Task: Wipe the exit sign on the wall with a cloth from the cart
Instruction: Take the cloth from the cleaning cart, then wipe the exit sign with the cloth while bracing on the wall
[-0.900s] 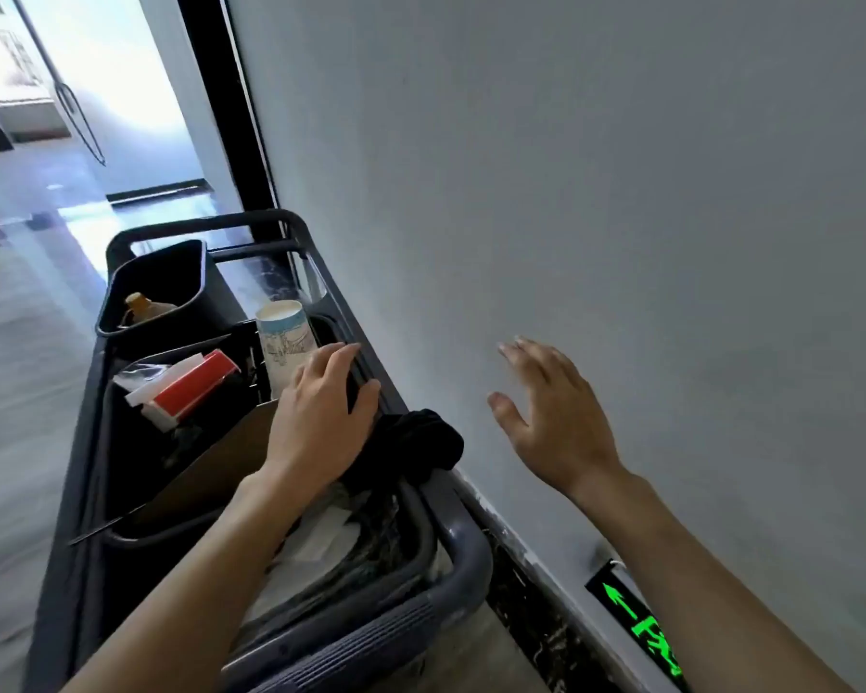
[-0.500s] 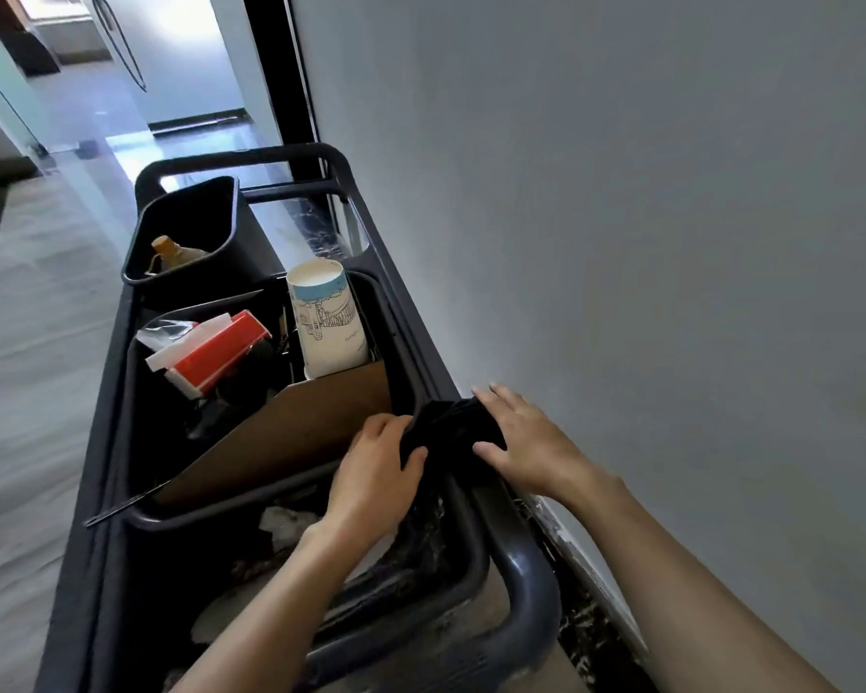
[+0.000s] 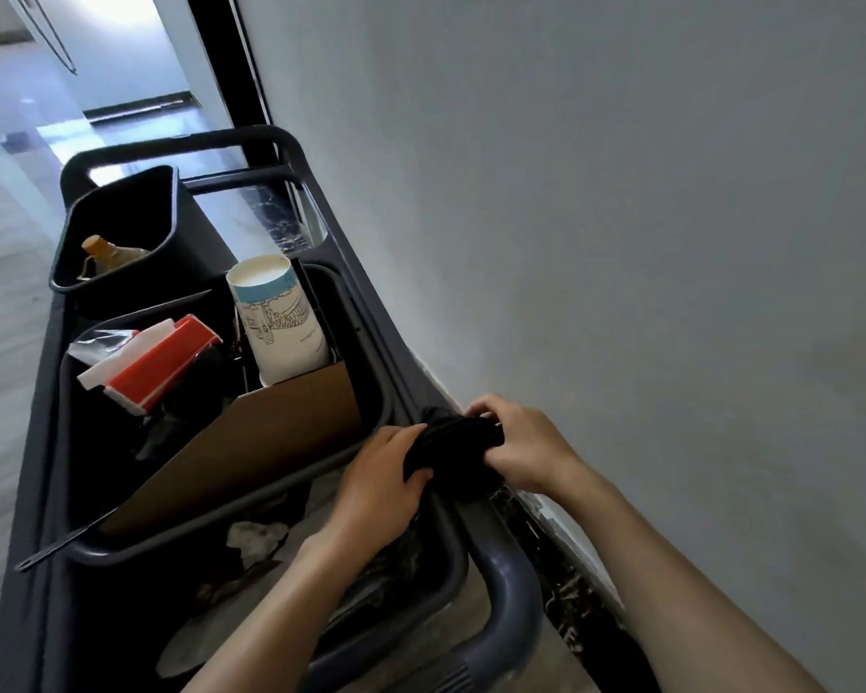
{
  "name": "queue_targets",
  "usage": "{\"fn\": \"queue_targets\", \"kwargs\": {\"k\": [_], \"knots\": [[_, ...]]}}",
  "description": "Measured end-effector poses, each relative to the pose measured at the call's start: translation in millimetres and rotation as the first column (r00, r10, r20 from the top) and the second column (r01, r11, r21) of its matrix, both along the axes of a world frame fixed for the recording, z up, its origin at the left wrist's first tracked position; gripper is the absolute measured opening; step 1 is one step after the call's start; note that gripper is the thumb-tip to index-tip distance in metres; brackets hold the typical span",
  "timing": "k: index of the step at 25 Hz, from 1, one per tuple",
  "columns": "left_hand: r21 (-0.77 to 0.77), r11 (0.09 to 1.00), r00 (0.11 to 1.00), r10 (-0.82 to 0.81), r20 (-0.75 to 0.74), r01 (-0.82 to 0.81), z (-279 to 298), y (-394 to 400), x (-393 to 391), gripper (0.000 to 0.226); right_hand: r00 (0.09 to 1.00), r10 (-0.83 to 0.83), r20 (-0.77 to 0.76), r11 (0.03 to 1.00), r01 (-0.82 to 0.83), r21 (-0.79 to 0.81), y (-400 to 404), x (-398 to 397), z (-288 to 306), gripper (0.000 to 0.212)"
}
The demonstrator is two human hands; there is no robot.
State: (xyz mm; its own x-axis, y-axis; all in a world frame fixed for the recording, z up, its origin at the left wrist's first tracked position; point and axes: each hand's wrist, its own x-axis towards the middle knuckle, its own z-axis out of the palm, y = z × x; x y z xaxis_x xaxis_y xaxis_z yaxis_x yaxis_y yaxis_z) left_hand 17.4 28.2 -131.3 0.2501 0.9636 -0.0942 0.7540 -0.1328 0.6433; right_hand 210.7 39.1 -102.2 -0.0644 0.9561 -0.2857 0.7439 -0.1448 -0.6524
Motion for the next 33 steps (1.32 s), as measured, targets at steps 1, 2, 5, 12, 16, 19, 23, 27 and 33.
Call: {"fn": "queue_targets", "kwargs": {"k": [1, 2, 5, 12, 16, 19, 23, 27, 33], "knots": [[0.024, 1.0, 1.0, -0.012, 0.022, 0.012, 5.8, -0.9, 3.7, 0.045, 0.998, -0.037, -0.059, 0.999, 0.038, 0.013, -6.4, 6.7, 5.4, 0.045], [0.036, 0.999, 0.999, -0.024, 0.043, 0.022, 14.0, -2.1, 8.6, 0.039, 0.99, -0.079, -0.116, 0.996, 0.084, 0.035, -14.3, 14.3, 12.4, 0.044], [0.051, 0.998, 0.975, -0.043, 0.219, 0.032, 41.2, -2.8, 28.8, 0.025, 0.936, -0.198, -0.29, 0.964, 0.239, 0.114, -40.5, 39.7, 33.5, 0.047], [-0.049, 0.945, 0.784, -0.24, 0.572, 0.324, 104.1, -52.1, 138.9, 0.023, 0.631, -0.441, -0.638, 0.733, 0.664, 0.149, -158.8, 127.2, 78.6, 0.04], [-0.06, 0.855, 0.667, -0.356, 0.655, 0.516, 115.2, -105.9, 210.9, 0.021, 0.341, -0.521, -0.783, 0.478, 0.876, 0.064, -236.2, 171.5, 84.3, 0.036], [-0.07, 0.82, 0.632, -0.381, 0.675, 0.568, 109.8, -149.4, 264.3, 0.02, 0.236, -0.477, -0.847, 0.45, 0.893, -0.005, -290.8, 197.6, 74.1, 0.038], [-0.084, 0.78, 0.606, -0.408, 0.683, 0.62, 83.0, -189.0, 309.3, 0.02, 0.269, -0.489, -0.83, 0.539, 0.841, -0.044, -335.7, 220.3, 37.0, 0.082], [-0.129, 0.715, 0.604, -0.463, 0.648, 0.687, 24.1, -205.2, 335.0, 0.024, 0.183, -0.519, -0.835, 0.439, 0.895, -0.077, -347.1, 237.1, -27.6, 0.087], [-0.174, 0.617, 0.556, -0.506, 0.66, 0.768, -97.1, -185.0, 352.1, 0.034, -0.021, -0.458, -0.889, 0.239, 0.96, -0.145, -332.9, 260.3, -154.4, 0.06]]}}
